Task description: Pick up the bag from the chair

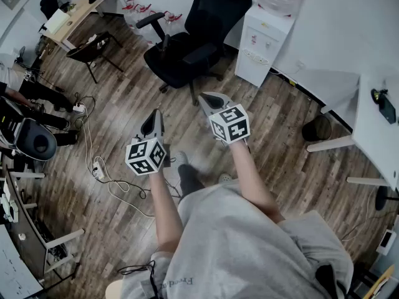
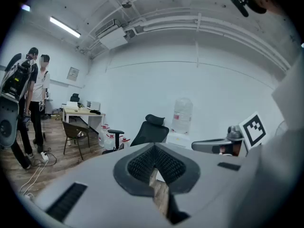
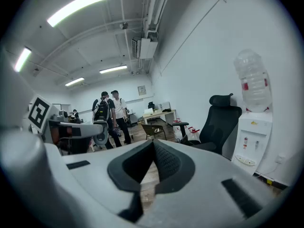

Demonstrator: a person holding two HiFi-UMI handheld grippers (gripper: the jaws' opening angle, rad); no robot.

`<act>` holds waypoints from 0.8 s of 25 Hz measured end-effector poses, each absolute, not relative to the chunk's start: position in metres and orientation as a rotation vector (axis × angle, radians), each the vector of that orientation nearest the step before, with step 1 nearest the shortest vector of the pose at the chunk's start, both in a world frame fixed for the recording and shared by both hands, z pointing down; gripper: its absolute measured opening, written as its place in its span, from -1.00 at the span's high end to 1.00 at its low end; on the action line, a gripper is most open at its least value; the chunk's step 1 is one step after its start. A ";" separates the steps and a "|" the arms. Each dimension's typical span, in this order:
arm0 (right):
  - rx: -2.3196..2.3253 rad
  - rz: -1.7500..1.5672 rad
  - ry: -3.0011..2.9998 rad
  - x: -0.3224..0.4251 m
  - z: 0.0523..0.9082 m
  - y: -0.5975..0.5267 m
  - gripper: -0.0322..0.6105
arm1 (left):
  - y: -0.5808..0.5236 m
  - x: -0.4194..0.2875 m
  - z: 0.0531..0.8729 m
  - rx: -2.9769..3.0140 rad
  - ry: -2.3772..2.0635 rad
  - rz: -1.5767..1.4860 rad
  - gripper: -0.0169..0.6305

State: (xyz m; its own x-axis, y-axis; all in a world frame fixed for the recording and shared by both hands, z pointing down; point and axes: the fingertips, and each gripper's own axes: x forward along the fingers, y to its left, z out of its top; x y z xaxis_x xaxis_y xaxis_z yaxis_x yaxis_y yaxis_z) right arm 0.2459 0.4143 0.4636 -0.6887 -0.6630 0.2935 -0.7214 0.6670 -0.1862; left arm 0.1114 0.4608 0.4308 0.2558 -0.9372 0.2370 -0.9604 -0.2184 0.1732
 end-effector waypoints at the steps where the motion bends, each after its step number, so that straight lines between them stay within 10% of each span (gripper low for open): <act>1: 1.129 0.426 -2.683 0.247 0.462 0.415 0.89 | 0.462 0.112 0.430 2.250 -1.757 0.115 0.93; 20: 0.985 0.410 -2.683 0.243 0.479 0.442 0.88 | 0.483 0.120 0.443 2.265 -1.748 0.096 0.93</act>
State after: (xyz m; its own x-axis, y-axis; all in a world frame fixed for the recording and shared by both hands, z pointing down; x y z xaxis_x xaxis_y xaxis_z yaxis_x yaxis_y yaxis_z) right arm 0.2434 0.4420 0.4787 -0.7387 -0.5883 0.3290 -0.6596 0.7313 -0.1735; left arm 0.1197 0.4832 0.4427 0.2666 -0.9384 0.2200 -0.9568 -0.2302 0.1777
